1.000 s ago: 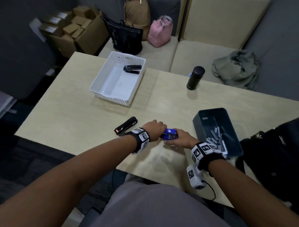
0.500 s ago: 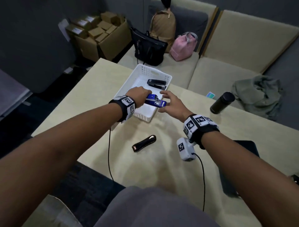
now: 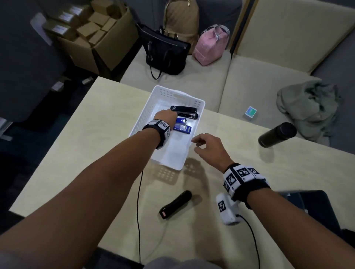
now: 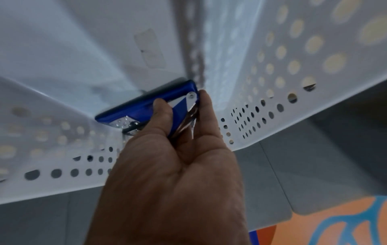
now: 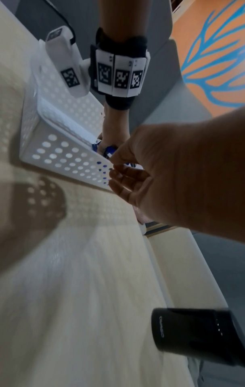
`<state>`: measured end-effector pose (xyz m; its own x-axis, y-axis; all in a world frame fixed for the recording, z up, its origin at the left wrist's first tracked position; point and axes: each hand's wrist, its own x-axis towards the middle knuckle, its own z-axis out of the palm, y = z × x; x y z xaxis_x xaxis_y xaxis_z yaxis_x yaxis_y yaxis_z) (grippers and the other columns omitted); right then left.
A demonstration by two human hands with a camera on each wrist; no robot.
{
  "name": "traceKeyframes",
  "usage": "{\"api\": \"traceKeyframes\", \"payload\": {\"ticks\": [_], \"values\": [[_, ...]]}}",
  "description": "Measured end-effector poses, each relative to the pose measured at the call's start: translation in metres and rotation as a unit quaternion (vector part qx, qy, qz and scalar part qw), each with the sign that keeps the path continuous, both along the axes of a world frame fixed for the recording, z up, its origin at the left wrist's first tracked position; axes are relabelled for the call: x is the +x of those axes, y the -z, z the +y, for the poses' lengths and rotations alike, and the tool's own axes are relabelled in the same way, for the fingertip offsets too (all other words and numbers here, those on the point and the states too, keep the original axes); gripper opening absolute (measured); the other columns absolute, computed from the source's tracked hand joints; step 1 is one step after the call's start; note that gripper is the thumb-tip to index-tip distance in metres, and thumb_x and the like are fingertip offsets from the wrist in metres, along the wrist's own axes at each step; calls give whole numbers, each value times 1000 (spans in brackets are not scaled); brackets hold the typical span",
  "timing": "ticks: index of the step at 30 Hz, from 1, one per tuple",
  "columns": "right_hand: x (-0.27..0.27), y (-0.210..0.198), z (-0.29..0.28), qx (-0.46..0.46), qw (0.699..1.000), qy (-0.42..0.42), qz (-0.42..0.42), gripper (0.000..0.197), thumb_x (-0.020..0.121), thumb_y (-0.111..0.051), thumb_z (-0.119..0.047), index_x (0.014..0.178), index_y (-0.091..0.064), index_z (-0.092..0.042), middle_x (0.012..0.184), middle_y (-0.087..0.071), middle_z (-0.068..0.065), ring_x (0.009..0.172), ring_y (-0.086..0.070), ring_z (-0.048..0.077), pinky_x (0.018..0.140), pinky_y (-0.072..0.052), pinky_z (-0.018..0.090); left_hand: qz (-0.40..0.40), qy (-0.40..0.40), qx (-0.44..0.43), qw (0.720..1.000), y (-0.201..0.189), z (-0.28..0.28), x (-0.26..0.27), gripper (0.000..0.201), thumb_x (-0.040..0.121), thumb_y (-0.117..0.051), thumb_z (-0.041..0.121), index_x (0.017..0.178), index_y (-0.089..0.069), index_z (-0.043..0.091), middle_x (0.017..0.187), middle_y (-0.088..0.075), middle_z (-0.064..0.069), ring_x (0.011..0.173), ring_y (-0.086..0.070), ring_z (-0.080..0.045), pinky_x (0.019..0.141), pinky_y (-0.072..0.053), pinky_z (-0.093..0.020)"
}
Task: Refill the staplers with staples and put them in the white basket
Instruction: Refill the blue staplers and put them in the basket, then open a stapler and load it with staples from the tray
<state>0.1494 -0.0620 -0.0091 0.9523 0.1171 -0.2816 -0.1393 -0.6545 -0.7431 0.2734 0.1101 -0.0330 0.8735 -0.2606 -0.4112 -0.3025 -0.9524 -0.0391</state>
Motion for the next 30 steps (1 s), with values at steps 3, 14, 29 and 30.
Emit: {"api": "traceKeyframes", "payload": {"ticks": [3,14,29,30], "values": [[-5,9,-10,25,1000,16,-10,28,81,-59,3,101,-70,-13,101,-69,1,92,-63,13,72,-43,5,-12,1,-11,1000,7,-5,12,26,94,-47,3,115,-60,1,118,-62,-20,107,-63,-40,85,-50,-42],[-50,24,-8,-53,961,-222,154,29,76,-73,-7,104,-73,-14,102,-72,4,87,-64,14,81,-52,26,-156,9,-102,982,-30,0,-23,23,92,-49,18,110,-56,5,105,-66,-16,94,-61,-37,63,-38,-38],[-182,29,-91,-212,934,-244,150,36,66,-80,-27,100,-74,-15,94,-74,9,92,-66,24,74,-52,30,215,163,-80,959,15,-64,-288,42,85,-65,30,124,-57,20,121,-59,-8,109,-59,-30,81,-49,-40],[-189,28,-108,-207,938,-228,158,41,65,-82,-26,104,-73,-16,98,-74,7,94,-66,22,78,-52,29,211,175,-92,957,18,-76,-298,44,84,-67,34,124,-56,19,120,-58,-9,108,-58,-31,80,-49,-40]]}}
